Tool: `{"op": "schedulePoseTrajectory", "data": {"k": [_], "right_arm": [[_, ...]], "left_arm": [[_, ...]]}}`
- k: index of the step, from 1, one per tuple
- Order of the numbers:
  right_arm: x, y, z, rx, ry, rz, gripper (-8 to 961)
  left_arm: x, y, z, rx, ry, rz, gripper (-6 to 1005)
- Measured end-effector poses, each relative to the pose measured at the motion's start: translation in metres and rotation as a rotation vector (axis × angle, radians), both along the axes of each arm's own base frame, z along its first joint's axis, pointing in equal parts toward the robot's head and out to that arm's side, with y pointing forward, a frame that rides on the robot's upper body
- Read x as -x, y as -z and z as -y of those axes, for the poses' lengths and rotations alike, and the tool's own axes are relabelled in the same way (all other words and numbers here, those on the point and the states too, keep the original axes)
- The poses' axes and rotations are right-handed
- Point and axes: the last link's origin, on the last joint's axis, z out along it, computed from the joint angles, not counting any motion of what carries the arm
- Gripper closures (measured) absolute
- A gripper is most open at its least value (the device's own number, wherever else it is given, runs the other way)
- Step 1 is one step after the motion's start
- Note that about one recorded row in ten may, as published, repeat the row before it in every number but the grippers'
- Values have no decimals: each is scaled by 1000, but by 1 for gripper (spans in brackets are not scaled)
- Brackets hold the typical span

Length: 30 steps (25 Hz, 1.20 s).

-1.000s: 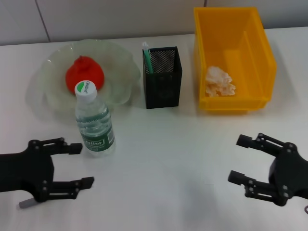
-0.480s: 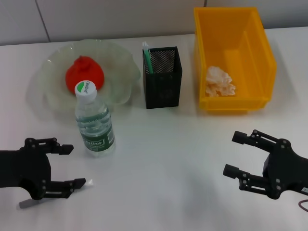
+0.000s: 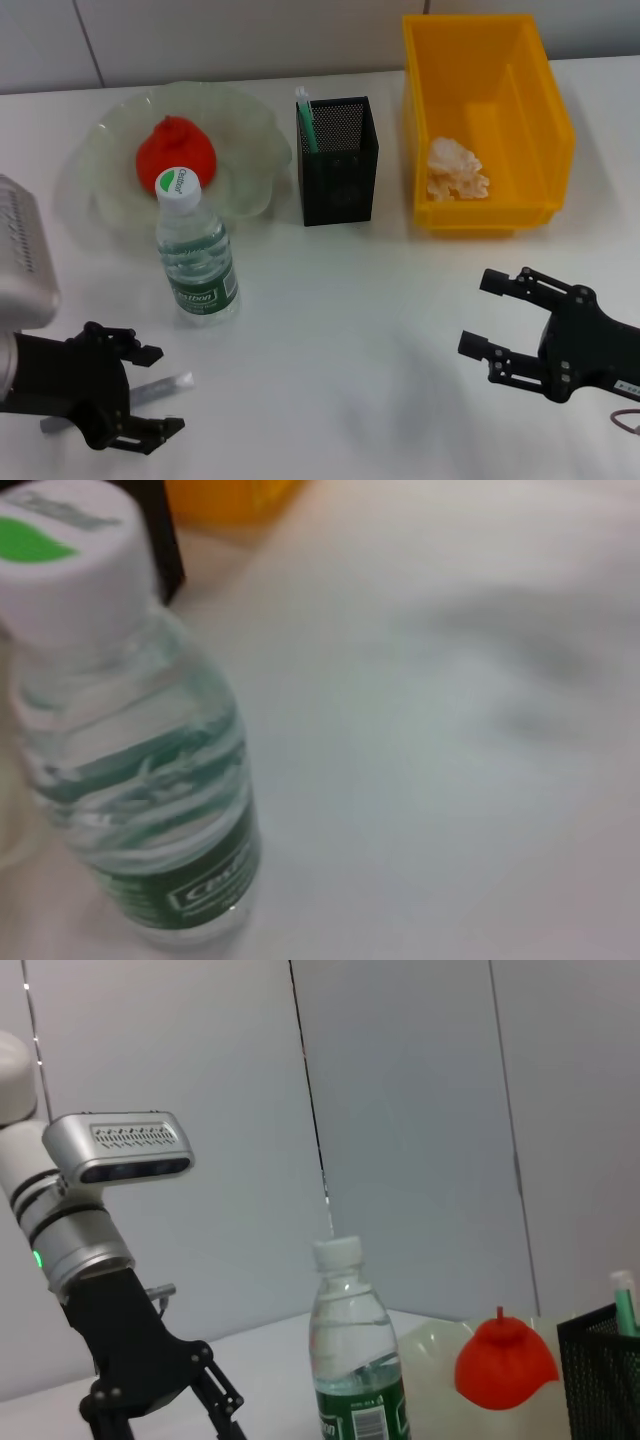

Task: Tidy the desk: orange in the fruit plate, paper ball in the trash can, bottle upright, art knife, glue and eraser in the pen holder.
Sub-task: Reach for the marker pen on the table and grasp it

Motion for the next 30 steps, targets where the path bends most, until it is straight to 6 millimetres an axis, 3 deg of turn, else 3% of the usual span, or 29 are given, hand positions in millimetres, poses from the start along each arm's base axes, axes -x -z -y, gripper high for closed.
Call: {"op": "schedulePoseTrajectory", "data": {"k": [30], "right_arm": [[-7, 0, -1, 15, 38, 15, 168]], "left_arm": [[-10, 20, 4, -43, -31, -208, 353]]}}
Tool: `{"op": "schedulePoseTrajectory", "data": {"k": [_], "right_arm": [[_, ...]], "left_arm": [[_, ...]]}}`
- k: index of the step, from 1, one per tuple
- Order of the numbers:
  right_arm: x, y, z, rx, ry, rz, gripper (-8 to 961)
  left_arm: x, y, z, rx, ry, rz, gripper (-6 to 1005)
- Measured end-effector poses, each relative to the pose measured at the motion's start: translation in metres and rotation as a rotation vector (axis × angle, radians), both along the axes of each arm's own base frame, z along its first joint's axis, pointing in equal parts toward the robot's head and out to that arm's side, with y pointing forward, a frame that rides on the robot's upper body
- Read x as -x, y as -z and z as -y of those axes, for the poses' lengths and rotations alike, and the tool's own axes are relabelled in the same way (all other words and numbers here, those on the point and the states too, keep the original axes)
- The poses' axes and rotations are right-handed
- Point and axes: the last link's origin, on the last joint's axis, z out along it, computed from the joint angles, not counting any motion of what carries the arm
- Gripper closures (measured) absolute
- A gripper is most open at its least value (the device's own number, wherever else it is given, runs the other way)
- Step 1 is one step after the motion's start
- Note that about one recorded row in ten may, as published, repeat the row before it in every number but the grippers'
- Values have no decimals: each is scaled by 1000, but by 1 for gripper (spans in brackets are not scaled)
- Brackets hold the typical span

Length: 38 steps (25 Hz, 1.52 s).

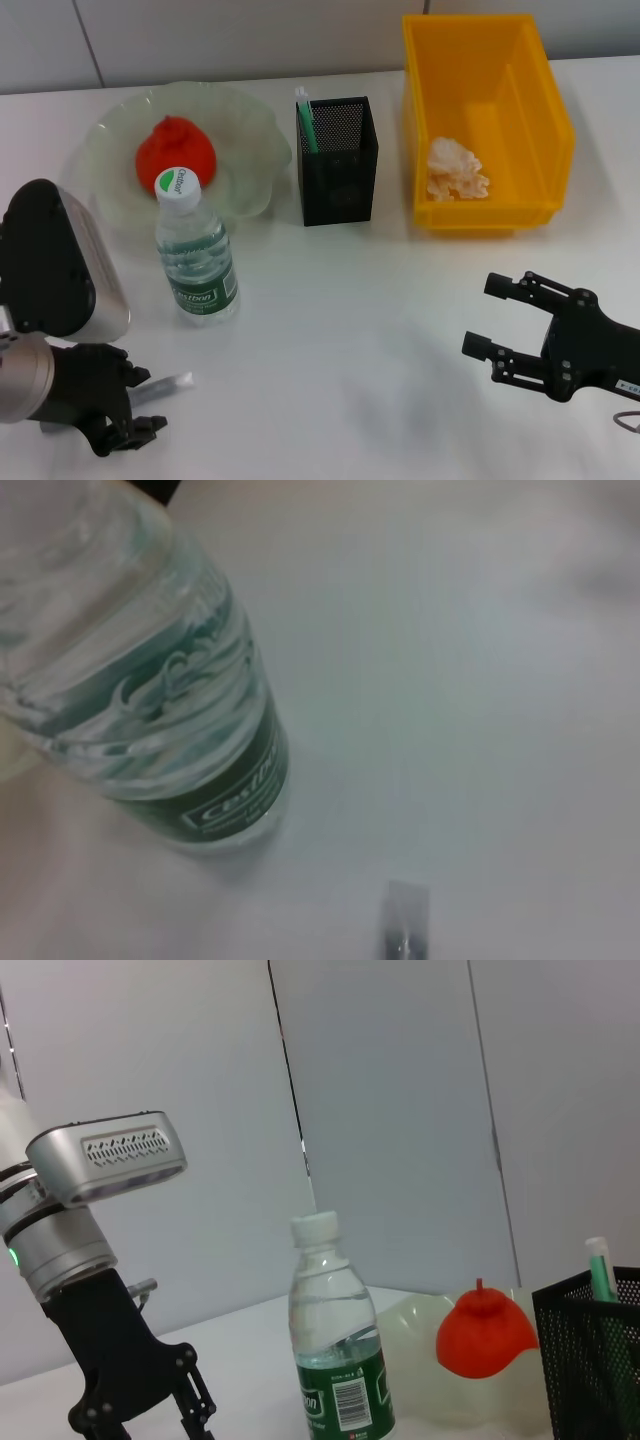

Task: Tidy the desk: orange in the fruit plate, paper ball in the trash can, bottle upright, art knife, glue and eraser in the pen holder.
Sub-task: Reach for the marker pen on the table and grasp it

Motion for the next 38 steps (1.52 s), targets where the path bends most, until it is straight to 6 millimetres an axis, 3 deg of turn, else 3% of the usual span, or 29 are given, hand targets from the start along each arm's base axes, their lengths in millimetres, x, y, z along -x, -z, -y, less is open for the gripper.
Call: {"op": "schedulePoseTrajectory", "data": {"k": [10, 38], "right_arm": [[-1, 0, 1, 5, 3, 1, 168], [-2, 8, 0, 60, -16, 48, 169]], "left_arm": [[-2, 1, -3, -18, -20, -42, 513], [-7, 11, -17, 12, -25, -136, 525]]}}
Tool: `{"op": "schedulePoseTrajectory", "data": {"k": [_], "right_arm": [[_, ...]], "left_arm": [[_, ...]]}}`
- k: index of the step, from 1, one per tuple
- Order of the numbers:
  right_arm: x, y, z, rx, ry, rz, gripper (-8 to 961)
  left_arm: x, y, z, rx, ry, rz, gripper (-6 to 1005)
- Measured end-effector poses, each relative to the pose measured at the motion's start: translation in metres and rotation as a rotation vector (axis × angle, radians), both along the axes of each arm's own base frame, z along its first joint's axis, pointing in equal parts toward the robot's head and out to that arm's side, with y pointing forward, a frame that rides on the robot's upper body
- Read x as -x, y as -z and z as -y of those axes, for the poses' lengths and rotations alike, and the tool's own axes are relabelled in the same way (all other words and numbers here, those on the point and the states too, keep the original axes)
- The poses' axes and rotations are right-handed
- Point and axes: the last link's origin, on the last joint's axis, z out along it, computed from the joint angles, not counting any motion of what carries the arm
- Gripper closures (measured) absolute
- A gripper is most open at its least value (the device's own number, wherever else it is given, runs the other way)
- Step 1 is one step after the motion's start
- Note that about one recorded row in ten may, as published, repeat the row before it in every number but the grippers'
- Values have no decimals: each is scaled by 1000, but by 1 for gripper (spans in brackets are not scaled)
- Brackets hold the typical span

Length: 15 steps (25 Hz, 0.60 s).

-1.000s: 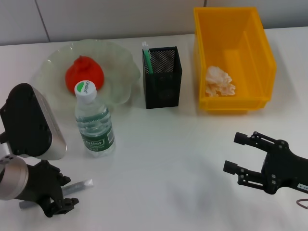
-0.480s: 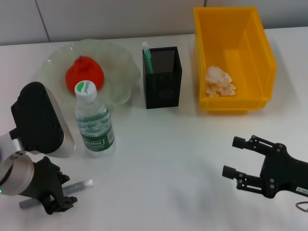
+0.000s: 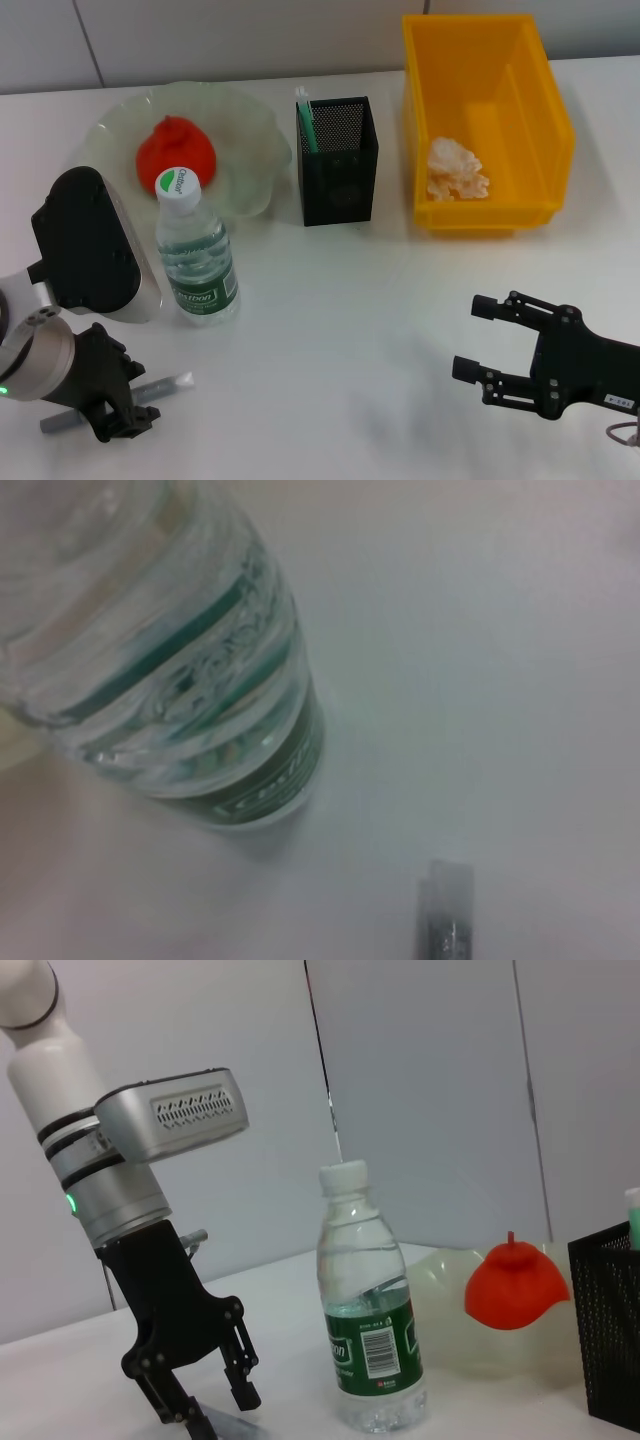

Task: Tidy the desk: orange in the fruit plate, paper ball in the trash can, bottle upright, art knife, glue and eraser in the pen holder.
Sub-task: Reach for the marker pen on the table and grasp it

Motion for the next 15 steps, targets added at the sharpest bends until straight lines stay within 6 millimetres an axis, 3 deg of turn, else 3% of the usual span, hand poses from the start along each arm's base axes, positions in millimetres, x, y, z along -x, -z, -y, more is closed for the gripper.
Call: {"op": "schedulePoseTrajectory", "data": {"k": [15], "right_arm": [[1, 6, 1, 40, -16, 18, 170]], "left_arm": [[2, 0, -2, 13, -16, -36, 559]]}}
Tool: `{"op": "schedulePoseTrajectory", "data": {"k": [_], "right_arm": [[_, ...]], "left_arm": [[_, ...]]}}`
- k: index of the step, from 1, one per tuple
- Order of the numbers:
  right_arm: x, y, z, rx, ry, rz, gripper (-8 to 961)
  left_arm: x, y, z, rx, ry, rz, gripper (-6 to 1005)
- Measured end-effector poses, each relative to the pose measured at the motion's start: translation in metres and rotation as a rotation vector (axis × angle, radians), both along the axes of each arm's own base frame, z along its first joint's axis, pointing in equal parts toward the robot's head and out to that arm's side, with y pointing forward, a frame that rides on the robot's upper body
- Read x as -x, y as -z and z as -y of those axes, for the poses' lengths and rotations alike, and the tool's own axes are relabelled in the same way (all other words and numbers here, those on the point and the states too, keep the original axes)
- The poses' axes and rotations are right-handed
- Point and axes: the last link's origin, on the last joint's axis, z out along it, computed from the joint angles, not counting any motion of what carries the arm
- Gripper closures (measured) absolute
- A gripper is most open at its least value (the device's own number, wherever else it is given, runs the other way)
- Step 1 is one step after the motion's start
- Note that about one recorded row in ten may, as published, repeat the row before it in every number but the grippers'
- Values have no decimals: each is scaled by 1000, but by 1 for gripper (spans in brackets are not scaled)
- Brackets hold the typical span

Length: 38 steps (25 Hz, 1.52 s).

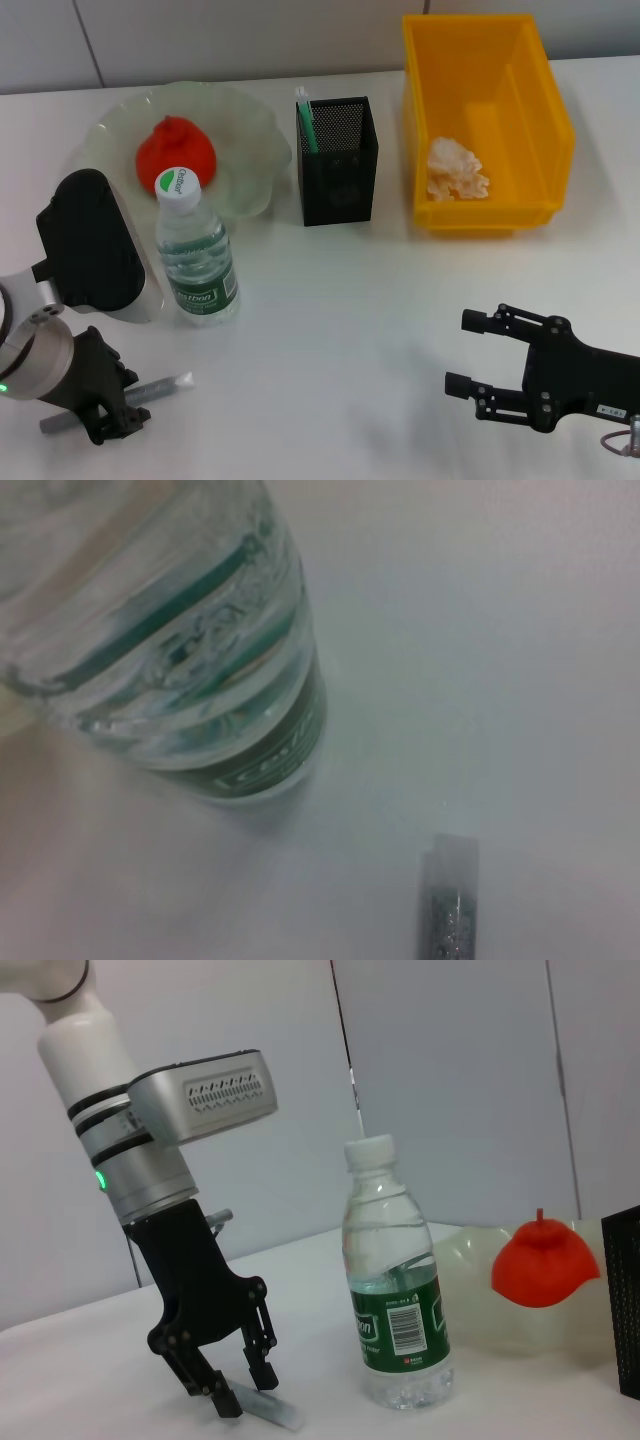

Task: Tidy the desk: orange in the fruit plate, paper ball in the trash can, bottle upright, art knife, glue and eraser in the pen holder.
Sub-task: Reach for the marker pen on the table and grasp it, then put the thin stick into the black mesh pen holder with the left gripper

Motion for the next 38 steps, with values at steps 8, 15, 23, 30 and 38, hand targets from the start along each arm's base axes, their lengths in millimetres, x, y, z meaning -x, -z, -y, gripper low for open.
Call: {"op": "schedulePoseTrajectory", "data": {"k": [8, 15, 23, 30, 38], "right_arm": [[1, 1, 0, 2, 0, -4, 170], [1, 1, 0, 3, 2, -6, 170], [0, 1, 0, 10, 12, -7, 170], [-2, 1, 3, 11, 28, -10, 170], [-6, -5, 3, -8, 50, -16, 170]], "left_arm": [[1, 2, -2, 7, -7, -6, 604], [1, 2, -2, 7, -7, -7, 608], [5, 7, -7, 29, -18, -22, 758], [-12, 1, -5, 45, 21, 21, 815], [-55, -20, 7, 127, 202, 351, 847]]}}
